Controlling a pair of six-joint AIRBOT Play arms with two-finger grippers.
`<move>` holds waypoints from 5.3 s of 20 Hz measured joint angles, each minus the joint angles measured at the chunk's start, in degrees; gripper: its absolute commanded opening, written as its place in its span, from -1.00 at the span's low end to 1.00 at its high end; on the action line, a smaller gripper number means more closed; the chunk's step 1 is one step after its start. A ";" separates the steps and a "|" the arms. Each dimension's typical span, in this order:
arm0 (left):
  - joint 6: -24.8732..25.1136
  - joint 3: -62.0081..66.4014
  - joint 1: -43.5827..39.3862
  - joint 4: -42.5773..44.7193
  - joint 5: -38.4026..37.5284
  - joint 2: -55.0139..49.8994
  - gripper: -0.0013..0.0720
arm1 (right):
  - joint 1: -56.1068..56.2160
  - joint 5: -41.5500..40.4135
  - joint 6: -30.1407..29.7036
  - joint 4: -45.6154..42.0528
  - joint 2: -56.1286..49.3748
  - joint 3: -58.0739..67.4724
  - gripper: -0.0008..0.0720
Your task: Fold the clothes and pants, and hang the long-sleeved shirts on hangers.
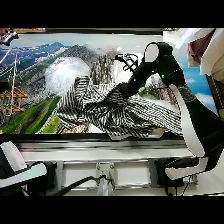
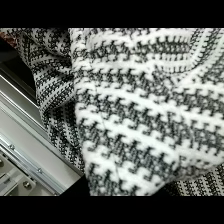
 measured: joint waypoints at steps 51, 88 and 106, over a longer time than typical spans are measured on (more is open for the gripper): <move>6.82 -14.97 -71.06 6.62 -11.08 26.91 -0.91 | 0.11 7.85 3.23 5.35 1.42 0.11 -0.85; 90.71 2.05 -32.04 -118.99 -41.48 -23.69 -0.91 | -1.22 1.90 4.39 5.77 1.77 5.38 -0.84; 91.03 6.08 -35.65 -133.09 -49.51 -36.35 -0.91 | -1.62 0.26 5.95 1.42 2.62 8.41 -0.84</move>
